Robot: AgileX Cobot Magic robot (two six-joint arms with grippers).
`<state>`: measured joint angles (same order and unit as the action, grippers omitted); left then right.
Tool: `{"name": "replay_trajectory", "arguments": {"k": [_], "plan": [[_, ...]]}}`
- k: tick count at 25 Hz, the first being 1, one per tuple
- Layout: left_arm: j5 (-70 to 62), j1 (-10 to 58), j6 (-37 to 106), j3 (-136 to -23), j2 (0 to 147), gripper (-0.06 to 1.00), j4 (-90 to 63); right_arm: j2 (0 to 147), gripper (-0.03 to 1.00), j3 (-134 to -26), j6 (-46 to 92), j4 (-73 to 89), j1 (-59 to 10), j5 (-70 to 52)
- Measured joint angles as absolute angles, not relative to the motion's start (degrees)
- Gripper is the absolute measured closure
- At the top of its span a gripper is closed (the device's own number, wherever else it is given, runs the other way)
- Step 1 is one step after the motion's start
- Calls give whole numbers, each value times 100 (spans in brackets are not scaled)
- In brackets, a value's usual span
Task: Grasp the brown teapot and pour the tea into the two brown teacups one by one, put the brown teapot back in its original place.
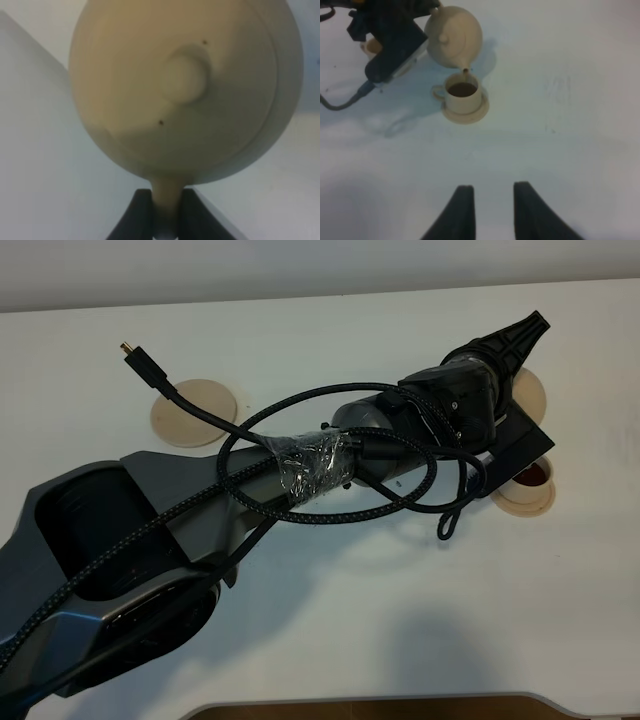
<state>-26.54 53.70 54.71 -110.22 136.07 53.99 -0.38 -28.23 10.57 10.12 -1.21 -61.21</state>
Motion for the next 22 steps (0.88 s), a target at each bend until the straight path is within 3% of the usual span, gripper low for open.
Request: {"name": "replay_trajectory", "arguments": {"k": [13,22], "plan": [[-2860,5370,5050,-11018,13250,84,4876,-38,75,-2823,1057,1012,-121,-6121],[-4059,5370,4512,-11018,12684,84,2945,-38,75,-2823,1057,1012,-121,-6121]]}}
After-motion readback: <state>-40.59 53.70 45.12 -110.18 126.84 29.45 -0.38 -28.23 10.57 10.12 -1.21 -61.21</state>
